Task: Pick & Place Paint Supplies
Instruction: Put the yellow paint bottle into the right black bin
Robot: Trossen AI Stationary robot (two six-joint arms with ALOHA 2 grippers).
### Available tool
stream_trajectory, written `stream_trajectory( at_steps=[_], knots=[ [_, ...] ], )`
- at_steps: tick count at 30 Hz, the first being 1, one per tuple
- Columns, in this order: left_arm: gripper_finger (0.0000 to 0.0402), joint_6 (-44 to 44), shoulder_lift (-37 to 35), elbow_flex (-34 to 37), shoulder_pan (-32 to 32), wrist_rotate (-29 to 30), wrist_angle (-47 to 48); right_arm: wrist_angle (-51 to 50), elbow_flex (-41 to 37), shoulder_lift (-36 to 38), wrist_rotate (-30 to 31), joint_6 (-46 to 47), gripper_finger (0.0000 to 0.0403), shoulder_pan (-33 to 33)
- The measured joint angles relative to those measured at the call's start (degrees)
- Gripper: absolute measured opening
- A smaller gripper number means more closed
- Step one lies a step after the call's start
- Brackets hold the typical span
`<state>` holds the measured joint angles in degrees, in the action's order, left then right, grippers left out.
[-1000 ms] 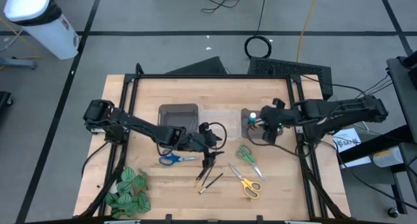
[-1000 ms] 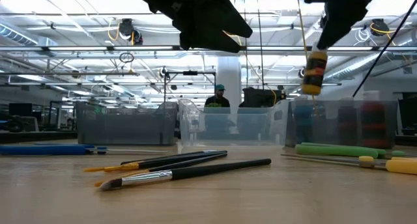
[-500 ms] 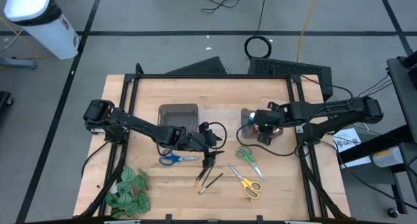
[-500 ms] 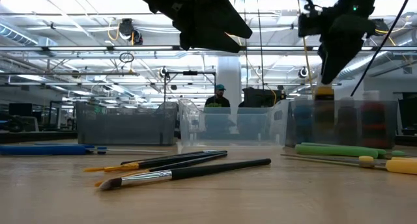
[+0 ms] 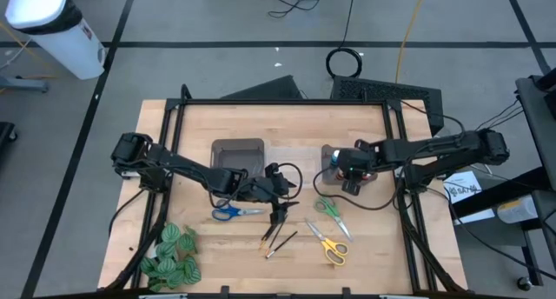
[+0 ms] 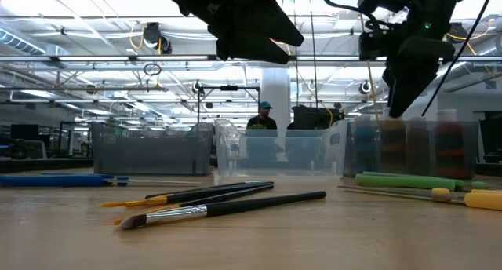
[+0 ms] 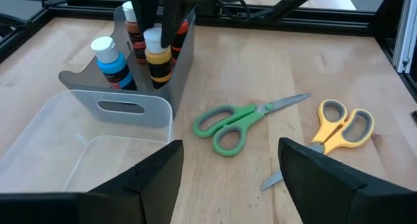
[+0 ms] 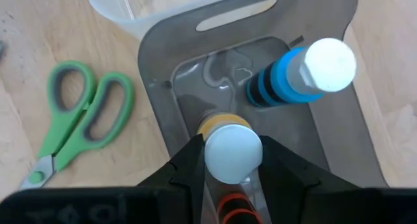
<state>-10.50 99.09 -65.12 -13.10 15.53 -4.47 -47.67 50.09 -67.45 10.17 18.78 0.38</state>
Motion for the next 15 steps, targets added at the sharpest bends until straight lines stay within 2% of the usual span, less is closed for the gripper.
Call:
stream_trajectory(
  at_steps=[8,15],
  knots=[
    [0.0247,0.0,0.0,0.0,0.0,0.0,0.0,1.4,-1.4,0.1,0.1,0.0,0.0106,0.0],
    [0.0262,0.0,0.0,0.0,0.0,0.0,0.0,2.5,-1.8,0.0,0.0,0.0,0.0172,0.0]
  ],
)
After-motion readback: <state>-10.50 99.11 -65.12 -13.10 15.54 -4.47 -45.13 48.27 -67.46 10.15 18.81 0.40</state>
